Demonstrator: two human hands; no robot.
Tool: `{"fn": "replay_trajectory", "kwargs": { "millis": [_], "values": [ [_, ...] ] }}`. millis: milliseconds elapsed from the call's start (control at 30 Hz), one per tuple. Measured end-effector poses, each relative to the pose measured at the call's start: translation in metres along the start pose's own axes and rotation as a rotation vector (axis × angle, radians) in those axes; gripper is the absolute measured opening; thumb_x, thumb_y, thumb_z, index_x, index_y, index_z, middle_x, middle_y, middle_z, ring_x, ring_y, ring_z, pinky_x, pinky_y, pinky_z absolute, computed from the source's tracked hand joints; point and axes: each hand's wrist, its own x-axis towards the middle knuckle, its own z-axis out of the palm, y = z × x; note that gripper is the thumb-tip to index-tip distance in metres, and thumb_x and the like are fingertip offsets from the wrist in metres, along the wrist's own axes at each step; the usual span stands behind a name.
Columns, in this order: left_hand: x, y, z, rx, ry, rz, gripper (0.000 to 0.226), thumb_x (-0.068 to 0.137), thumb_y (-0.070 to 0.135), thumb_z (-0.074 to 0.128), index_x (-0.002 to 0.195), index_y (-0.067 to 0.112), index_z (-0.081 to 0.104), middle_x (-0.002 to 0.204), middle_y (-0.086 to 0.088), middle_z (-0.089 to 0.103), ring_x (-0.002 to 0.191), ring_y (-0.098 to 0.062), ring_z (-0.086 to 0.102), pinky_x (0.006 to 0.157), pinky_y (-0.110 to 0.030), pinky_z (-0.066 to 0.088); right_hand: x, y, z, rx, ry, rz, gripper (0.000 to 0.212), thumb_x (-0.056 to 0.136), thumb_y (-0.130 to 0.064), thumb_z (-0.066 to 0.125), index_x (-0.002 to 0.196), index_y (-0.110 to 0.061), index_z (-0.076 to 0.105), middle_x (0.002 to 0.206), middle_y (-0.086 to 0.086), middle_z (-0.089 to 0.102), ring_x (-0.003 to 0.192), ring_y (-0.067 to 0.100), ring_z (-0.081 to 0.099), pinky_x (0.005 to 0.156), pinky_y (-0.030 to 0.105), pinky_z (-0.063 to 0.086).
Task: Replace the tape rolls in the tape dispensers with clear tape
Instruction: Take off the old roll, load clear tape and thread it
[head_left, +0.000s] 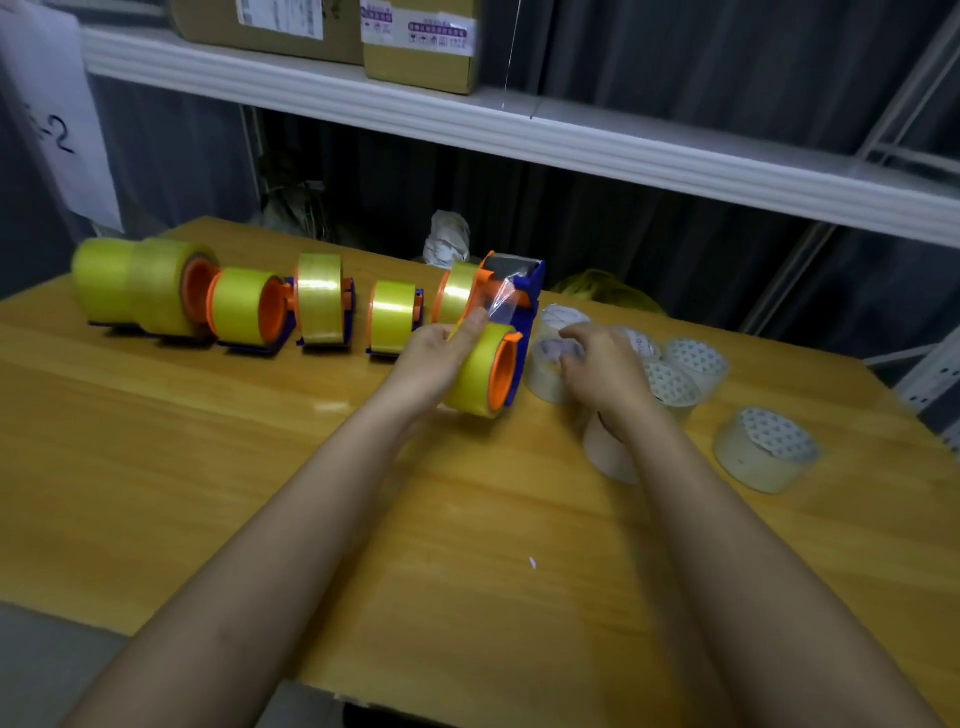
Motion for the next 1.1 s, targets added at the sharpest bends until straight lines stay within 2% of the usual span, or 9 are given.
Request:
{"fn": "replay_trajectory", "kwargs": {
  "millis": [200, 267, 367, 433, 567, 667, 800, 933, 1100],
  "values": [
    [0.008, 0.027, 0.003, -0.156, -0.038, -0.072, 0.066, 0.084, 0.055, 0.058, 0.127, 0.005, 0.055, 0.127, -0.020, 0.059, 0.119, -0.035, 0.054, 0.104, -0.055, 0.039, 0.035, 0.006, 0.004, -0.277, -0.317, 0.042, 0.048, 0.097, -0.019, 0.044, 0.145, -0.022, 0.035, 0.153, 0.008, 0.031, 0.143, 0.032, 0.020, 0.117, 0.053, 0.015],
    [0.014, 0.028, 0.004, -0.174, -0.045, -0.082, 0.068, 0.072, 0.057, 0.064, 0.120, 0.008, 0.060, 0.120, -0.014, 0.064, 0.114, -0.030, 0.058, 0.103, -0.048, 0.041, 0.045, 0.010, 0.009, -0.312, -0.351, 0.041, 0.043, 0.097, -0.021, 0.048, 0.139, -0.023, 0.040, 0.148, 0.008, 0.037, 0.139, 0.033, 0.027, 0.114, 0.057, 0.020],
    [0.025, 0.031, 0.006, -0.137, -0.054, -0.070, 0.016, 0.091, 0.029, 0.058, 0.088, 0.015, 0.065, 0.079, -0.001, 0.067, 0.075, -0.015, 0.063, 0.072, -0.028, 0.046, 0.055, 0.016, 0.012, -0.319, -0.328, 0.011, 0.048, 0.094, -0.019, 0.053, 0.139, -0.020, 0.039, 0.140, 0.013, 0.043, 0.127, 0.036, 0.041, 0.102, 0.050, 0.039],
    [0.024, 0.034, 0.008, -0.114, -0.058, -0.072, 0.017, 0.095, 0.022, 0.054, 0.081, 0.018, 0.062, 0.069, 0.005, 0.064, 0.063, -0.009, 0.060, 0.060, -0.024, 0.042, 0.056, 0.018, 0.012, -0.391, -0.273, -0.060, 0.041, 0.094, -0.014, 0.052, 0.134, -0.015, 0.047, 0.132, 0.015, 0.049, 0.121, 0.036, 0.045, 0.092, 0.041, 0.044],
    [0.028, 0.035, 0.016, -0.111, -0.076, -0.082, 0.020, 0.099, 0.024, 0.049, 0.092, 0.015, 0.064, 0.087, -0.004, 0.069, 0.081, -0.015, 0.065, 0.079, -0.027, 0.050, 0.057, 0.033, 0.009, -0.494, -0.224, -0.101, 0.016, 0.092, -0.010, 0.054, 0.105, -0.012, 0.063, 0.110, 0.012, 0.059, 0.103, 0.028, 0.055, 0.072, 0.033, 0.043],
    [0.034, 0.035, 0.028, -0.148, -0.043, -0.069, 0.061, 0.084, 0.049, 0.057, 0.125, 0.004, 0.056, 0.123, -0.015, 0.062, 0.117, -0.028, 0.056, 0.106, -0.043, 0.040, 0.056, 0.048, 0.002, -0.481, -0.229, -0.077, 0.011, 0.092, -0.016, 0.057, 0.100, -0.014, 0.064, 0.105, 0.009, 0.062, 0.096, 0.025, 0.058, 0.070, 0.032, 0.044],
    [0.047, 0.026, 0.040, -0.191, -0.045, -0.074, 0.096, 0.067, 0.062, 0.058, 0.138, 0.000, 0.041, 0.140, -0.023, 0.047, 0.131, -0.037, 0.043, 0.110, -0.052, 0.034, 0.054, 0.067, -0.010, -0.452, -0.245, -0.018, 0.021, 0.092, -0.010, 0.052, 0.110, -0.014, 0.063, 0.112, 0.009, 0.063, 0.102, 0.024, 0.059, 0.076, 0.031, 0.045],
    [0.047, 0.028, 0.050, -0.198, 0.017, -0.075, 0.071, 0.092, 0.047, 0.055, 0.143, 0.002, 0.035, 0.144, -0.019, 0.043, 0.134, -0.030, 0.040, 0.113, -0.041, 0.029, 0.048, 0.066, -0.020, -0.257, -0.224, 0.041, 0.044, 0.094, -0.019, 0.054, 0.138, -0.016, 0.049, 0.137, 0.012, 0.052, 0.123, 0.029, 0.050, 0.092, 0.037, 0.045],
    [0.051, 0.024, 0.061, -0.231, 0.027, -0.090, 0.061, 0.098, 0.036, 0.048, 0.147, 0.005, 0.028, 0.150, -0.012, 0.036, 0.138, -0.027, 0.032, 0.109, -0.036, 0.027, 0.030, 0.029, -0.033, 0.388, 0.038, 0.010, 0.037, 0.099, -0.029, 0.050, 0.132, -0.013, 0.056, 0.133, 0.004, 0.058, 0.124, 0.020, 0.051, 0.094, 0.026, 0.040]
  ]
}}
